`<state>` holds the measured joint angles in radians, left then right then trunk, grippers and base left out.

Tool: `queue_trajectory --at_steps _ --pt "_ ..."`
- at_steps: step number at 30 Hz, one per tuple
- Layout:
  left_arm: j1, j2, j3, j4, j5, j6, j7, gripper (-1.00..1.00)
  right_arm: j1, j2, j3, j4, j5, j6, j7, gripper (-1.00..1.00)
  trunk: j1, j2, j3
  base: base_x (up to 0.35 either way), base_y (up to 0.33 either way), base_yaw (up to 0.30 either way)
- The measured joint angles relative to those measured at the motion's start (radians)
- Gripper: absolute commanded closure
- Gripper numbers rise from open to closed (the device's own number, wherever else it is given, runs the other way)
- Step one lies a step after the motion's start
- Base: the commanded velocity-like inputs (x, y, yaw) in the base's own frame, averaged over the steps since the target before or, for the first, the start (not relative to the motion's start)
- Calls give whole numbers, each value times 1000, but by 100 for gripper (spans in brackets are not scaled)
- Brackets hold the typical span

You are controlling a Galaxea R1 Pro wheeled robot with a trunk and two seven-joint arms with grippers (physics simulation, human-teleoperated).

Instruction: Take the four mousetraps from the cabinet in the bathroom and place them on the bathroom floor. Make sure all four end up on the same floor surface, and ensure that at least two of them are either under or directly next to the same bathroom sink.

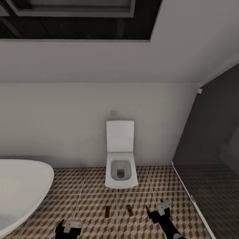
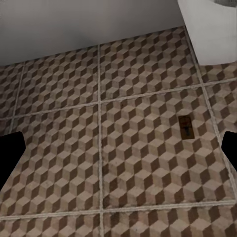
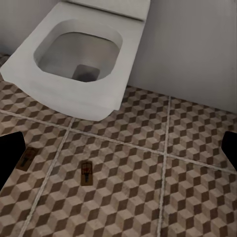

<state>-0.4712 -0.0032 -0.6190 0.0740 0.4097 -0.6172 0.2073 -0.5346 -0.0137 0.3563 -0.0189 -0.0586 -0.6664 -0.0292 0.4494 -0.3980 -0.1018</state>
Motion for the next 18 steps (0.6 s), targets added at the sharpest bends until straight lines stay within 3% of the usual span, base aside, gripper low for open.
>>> queue_trajectory --at_steps 13,18 --pt "0 -4 0 0 0 -1 0 -100 0 0 0 0 0 2 -2 -100 0 0 20 0 0 0" --pt "2 -28 0 -1 0 1 0 -100 0 0 0 0 0 3 -2 -100 0 0 26 0 0 0"
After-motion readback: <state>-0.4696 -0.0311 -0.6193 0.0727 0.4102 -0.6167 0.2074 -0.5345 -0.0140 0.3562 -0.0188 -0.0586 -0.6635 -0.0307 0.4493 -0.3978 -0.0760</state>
